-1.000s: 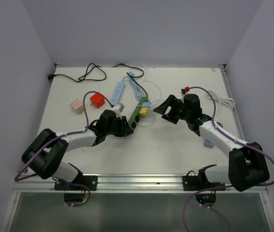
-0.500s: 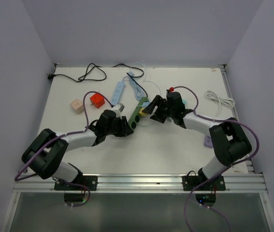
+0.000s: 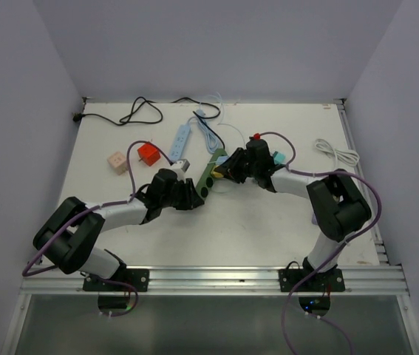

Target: Pull the plug off the socket

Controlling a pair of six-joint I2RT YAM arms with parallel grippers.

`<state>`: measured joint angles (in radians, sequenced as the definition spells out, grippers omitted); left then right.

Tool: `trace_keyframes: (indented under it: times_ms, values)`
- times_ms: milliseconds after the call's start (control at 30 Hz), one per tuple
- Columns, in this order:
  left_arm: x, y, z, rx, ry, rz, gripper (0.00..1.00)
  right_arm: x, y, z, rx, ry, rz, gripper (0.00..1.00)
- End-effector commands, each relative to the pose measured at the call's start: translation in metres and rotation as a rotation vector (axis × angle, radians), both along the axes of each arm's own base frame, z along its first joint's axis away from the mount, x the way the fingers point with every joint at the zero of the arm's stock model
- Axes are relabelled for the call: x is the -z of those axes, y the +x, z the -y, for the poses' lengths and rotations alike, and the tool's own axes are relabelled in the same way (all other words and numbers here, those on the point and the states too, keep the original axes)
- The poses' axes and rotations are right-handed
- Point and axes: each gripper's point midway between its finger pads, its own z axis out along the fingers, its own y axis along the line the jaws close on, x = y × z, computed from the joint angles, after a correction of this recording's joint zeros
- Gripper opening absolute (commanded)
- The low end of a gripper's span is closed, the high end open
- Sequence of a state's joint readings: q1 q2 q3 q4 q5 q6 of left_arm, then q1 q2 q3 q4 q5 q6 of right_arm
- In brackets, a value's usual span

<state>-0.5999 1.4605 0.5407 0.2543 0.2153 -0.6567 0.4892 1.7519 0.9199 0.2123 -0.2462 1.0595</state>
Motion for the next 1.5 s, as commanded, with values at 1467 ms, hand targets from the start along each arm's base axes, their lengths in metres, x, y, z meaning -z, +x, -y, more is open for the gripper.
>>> trace_keyframes:
  times_ms: [1467]
  values:
    - [-0.019, -0.012, 0.001, -0.048, -0.404, -0.168, 0.00, -0.038, -0.005, 0.019, 0.064, -0.059, 0.196, 0.00]
